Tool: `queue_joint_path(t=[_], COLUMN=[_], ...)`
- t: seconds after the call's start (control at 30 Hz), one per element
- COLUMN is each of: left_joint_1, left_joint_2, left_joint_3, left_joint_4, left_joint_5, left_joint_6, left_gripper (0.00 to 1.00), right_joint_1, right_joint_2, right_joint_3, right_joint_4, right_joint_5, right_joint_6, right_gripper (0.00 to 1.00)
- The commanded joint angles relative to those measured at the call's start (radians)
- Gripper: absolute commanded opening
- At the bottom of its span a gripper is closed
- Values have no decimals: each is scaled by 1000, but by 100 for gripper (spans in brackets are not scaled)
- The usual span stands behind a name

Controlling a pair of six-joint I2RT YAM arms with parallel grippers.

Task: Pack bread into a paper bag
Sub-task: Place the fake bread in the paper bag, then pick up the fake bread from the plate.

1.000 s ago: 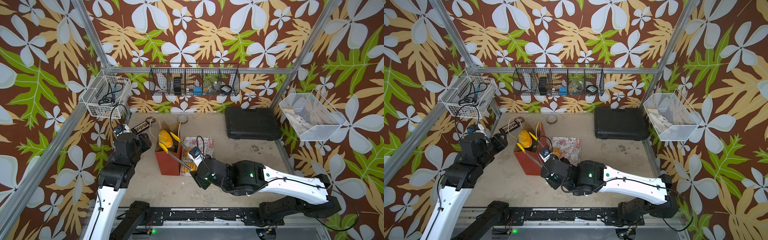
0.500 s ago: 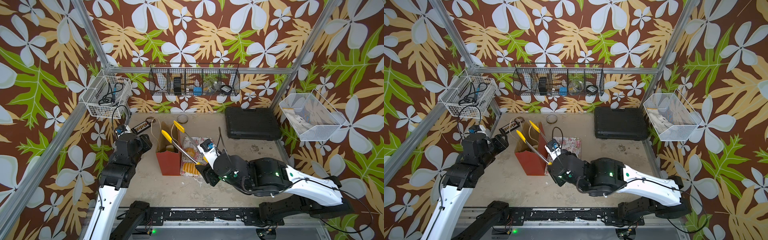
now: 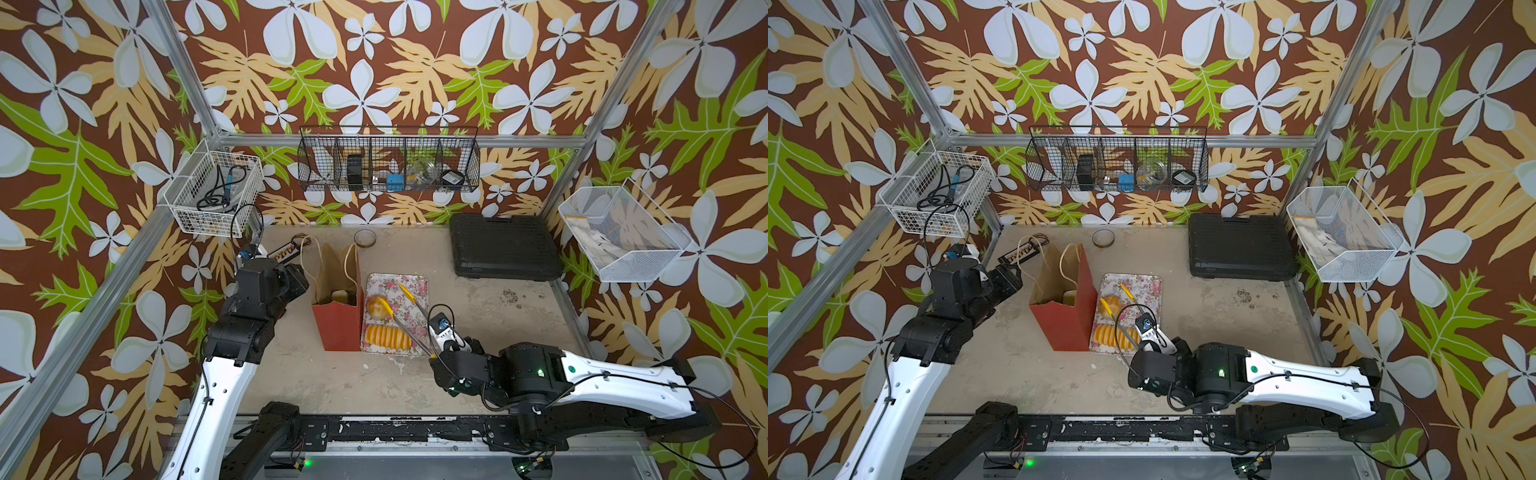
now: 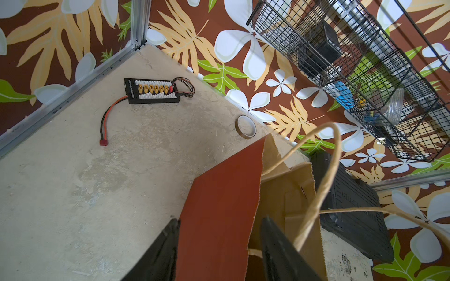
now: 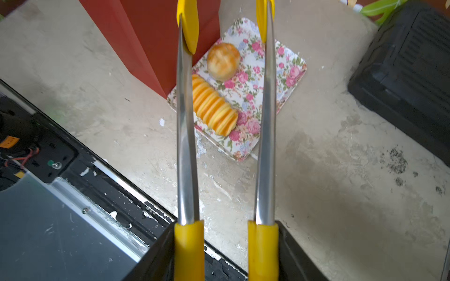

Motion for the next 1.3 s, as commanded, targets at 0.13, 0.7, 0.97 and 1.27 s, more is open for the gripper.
queue_joint_path(t=[0.13, 0.7, 0.97, 1.27], left_joint_1=[-1, -1, -1, 0], left_joint_2=[-14, -41, -48, -53], left_joint_3=[14, 26, 14, 9], left_joint_4=[-1, -39, -35, -34], left_joint_5=[2, -24, -24, -31], left_joint_6=[-6, 0, 2, 6], left_gripper=[57, 57, 57, 58], right_joint_1=[-123, -374, -398, -432], right_joint_2=[-71, 142, 229, 293], right_joint_3=[-193, -273, -265, -259], right_joint_4=[309, 612, 620, 617], right_joint_5=[-110, -367, -358, -357], right_joint_6=[2, -251, -295, -318], right_gripper=[61, 63, 65, 67])
